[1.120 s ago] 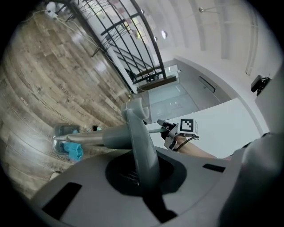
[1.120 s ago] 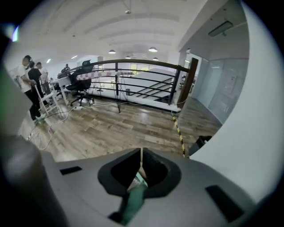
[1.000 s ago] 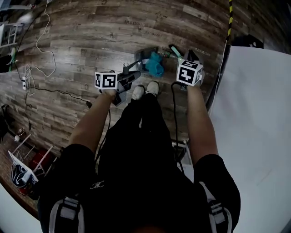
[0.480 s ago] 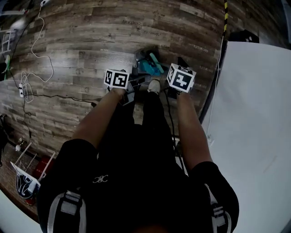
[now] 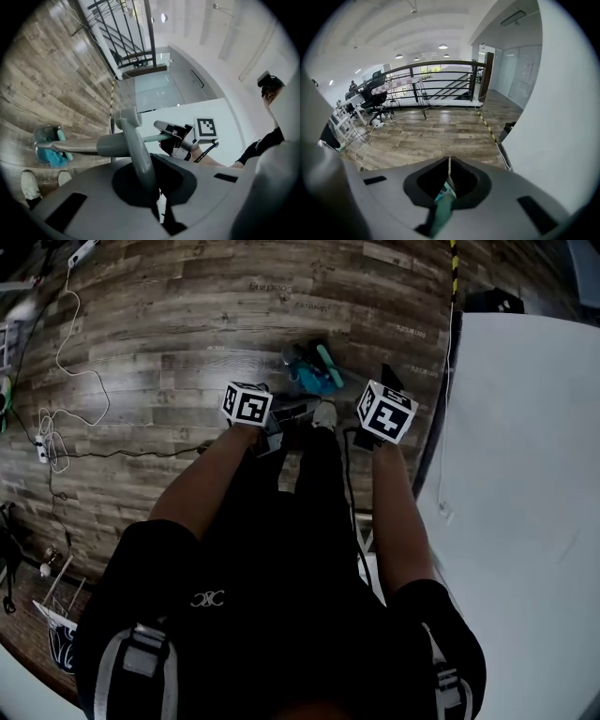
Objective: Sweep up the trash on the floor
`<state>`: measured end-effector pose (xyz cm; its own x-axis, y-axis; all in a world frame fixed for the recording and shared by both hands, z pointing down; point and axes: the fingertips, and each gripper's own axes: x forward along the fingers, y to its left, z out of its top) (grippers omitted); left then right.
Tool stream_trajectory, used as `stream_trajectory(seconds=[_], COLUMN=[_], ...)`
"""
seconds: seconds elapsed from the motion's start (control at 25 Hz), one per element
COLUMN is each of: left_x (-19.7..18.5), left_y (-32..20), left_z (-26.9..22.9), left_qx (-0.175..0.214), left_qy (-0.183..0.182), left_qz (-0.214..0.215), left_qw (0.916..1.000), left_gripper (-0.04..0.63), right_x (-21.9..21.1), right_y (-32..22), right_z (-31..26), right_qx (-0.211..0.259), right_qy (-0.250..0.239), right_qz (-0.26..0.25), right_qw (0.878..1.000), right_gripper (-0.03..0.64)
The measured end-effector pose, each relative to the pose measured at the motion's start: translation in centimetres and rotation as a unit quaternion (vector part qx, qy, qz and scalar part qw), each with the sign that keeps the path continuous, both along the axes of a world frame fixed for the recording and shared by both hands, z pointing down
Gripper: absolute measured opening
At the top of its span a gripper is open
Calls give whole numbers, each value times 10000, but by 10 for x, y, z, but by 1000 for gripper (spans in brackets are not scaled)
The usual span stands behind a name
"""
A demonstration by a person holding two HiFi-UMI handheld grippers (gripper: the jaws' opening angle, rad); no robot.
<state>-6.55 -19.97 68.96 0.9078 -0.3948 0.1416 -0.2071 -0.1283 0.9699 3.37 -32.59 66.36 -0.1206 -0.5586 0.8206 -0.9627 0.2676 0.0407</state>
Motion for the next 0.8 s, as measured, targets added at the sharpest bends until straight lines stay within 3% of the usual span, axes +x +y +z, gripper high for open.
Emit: stream_trajectory(seconds=[0.16,0.36,0.8], left_x=[0,-9,-13], left_y=[-1,-3,6], left_z=[-11,-32,-97], left_qx=[324,540,853], left_qy=[177,602,711], left_qz=[186,85,-55], left_qw=[9991,9967,9938], left_gripper=[-3,-3,-3], right_x=[23,45,89], right_y=[8,18,29], right_z=[-12,-27,-85], right_qx=[66,134,319], right_qy=[-57,-169,-353], right_qz=[332,646,1229], right_qw=[9994,9977,9913], right_gripper=[26,26,26])
